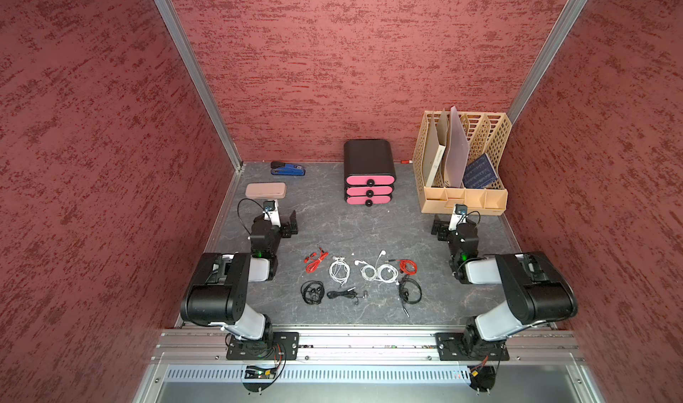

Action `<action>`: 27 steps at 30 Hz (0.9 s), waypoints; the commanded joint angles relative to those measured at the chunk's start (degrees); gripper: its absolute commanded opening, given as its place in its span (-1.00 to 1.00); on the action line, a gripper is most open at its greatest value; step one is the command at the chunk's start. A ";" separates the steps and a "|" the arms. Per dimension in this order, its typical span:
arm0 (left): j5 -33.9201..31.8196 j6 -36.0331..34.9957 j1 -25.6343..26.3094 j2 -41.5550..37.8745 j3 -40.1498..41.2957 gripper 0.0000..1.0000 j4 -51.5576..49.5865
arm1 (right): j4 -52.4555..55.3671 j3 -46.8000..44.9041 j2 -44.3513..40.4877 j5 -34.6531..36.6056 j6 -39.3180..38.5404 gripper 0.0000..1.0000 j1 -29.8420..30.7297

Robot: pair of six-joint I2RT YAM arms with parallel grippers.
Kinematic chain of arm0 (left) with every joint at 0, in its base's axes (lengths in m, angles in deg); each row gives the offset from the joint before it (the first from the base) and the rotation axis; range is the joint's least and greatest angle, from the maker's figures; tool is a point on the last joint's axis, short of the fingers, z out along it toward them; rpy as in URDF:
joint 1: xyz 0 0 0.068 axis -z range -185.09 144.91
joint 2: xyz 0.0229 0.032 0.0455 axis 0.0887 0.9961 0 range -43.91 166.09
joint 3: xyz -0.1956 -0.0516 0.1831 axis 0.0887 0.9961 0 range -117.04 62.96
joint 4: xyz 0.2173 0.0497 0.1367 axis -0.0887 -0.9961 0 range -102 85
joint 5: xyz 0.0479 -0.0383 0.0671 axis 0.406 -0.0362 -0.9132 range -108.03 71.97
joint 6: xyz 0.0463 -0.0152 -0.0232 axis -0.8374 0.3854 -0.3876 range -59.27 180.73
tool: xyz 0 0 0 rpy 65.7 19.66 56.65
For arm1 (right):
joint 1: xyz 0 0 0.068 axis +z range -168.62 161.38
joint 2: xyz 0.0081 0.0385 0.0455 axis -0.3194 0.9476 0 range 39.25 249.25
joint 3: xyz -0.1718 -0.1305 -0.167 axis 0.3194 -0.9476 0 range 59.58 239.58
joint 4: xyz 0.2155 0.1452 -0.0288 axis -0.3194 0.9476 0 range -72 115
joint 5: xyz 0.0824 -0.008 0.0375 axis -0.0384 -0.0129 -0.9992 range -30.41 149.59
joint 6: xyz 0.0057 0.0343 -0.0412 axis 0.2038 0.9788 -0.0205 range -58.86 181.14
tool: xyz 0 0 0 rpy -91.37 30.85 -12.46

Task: Place the wired earphones into the drawer by color
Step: Open the drawer in the storage box.

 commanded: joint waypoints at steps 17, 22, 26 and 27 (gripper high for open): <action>-1.29 1.17 -0.97 -0.15 -0.65 0.99 -0.83 | -1.36 1.03 -0.52 -0.63 0.09 0.97 -0.38; -10.87 -0.55 3.20 -7.41 2.52 0.99 -0.36 | 8.31 2.82 -9.11 -0.25 -0.16 0.97 -0.26; -11.67 -2.77 5.29 -15.42 2.07 0.99 -6.72 | 19.00 4.83 -18.27 0.32 2.43 0.97 -0.28; -11.89 -1.69 5.47 -18.06 1.88 0.99 -8.84 | 22.93 5.81 -20.96 0.73 5.05 0.97 -0.26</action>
